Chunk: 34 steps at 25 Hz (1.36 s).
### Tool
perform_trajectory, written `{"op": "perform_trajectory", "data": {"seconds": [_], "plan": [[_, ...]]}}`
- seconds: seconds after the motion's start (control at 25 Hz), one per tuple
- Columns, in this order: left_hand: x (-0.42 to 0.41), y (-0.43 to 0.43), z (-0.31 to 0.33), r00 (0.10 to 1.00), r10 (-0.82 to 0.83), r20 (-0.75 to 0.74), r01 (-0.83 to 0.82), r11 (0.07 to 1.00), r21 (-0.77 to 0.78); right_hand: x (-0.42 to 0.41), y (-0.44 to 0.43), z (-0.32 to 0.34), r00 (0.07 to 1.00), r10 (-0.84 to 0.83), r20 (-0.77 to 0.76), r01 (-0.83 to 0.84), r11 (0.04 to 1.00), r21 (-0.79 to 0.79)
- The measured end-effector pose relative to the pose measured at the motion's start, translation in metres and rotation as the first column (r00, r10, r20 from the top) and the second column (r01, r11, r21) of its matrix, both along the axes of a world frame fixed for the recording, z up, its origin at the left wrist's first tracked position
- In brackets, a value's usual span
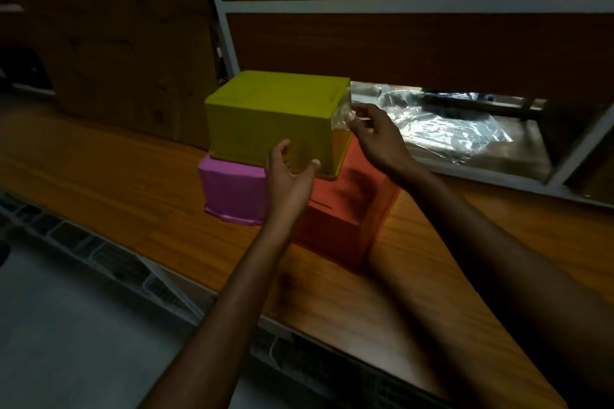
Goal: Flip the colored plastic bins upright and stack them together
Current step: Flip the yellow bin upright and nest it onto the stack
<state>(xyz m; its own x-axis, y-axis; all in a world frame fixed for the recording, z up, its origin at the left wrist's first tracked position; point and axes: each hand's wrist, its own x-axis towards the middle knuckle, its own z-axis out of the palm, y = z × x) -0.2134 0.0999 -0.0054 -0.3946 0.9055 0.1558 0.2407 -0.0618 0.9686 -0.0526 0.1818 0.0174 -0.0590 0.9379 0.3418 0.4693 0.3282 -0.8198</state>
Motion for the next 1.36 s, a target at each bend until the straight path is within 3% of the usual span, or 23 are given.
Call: {"op": "perform_trajectory", "data": {"seconds": [0.12, 0.32, 0.44, 0.56, 0.68, 0.8, 0.96, 1.08, 1.16, 1.24, 1.36], "plan": [[-0.007, 0.043, 0.002, 0.997, -0.004, -0.072, 0.001, 0.999, -0.046, -0.019, 0.063, 0.001, 0.997, -0.075, 0.013, 0.075, 0.997, -0.008], [0.003, 0.071, -0.007, 0.995, -0.047, -0.093, 0.034, 0.99, -0.139, -0.024, 0.162, -0.024, 0.991, -0.078, -0.111, 0.051, 0.973, -0.226], [0.009, 0.075, -0.011, 0.993, -0.06, -0.101, 0.044, 0.987, -0.154, -0.034, 0.143, -0.005, 0.961, 0.008, -0.276, -0.102, 0.939, -0.327], [0.012, 0.075, -0.016, 0.993, -0.017, -0.121, 0.002, 0.992, -0.123, -0.04, 0.126, 0.007, 0.932, 0.011, -0.363, -0.145, 0.928, -0.344], [0.008, 0.066, -0.013, 0.991, 0.087, -0.101, -0.092, 0.995, -0.043, -0.031, 0.109, 0.009, 0.886, 0.029, -0.464, -0.162, 0.955, -0.25], [-0.008, 0.047, 0.018, 0.987, 0.162, 0.019, -0.163, 0.977, 0.137, -0.011, 0.08, 0.029, 0.888, 0.101, -0.448, -0.19, 0.969, -0.158], [-0.047, 0.035, 0.094, 0.967, 0.063, 0.245, -0.124, 0.963, 0.241, 0.024, 0.039, 0.066, 0.839, 0.272, -0.472, -0.307, 0.952, 0.003], [-0.058, 0.024, 0.135, 0.93, -0.106, 0.353, 0.015, 0.968, 0.251, 0.046, 0.013, 0.081, 0.869, 0.348, -0.351, -0.312, 0.937, 0.155], [-0.048, 0.01, 0.152, 0.947, -0.22, 0.235, 0.144, 0.943, 0.3, 0.058, 0.003, 0.089, 0.898, 0.255, -0.358, -0.177, 0.955, 0.236], [-0.026, -0.008, 0.165, 0.931, -0.354, 0.09, 0.303, 0.887, 0.35, 0.074, -0.002, 0.095, 0.873, 0.129, -0.471, 0.007, 0.961, 0.278], [0.012, -0.034, 0.159, 0.922, -0.332, -0.199, 0.383, 0.852, 0.356, 0.108, -0.008, 0.099, 0.73, -0.069, -0.68, 0.202, 0.972, 0.118]]}}
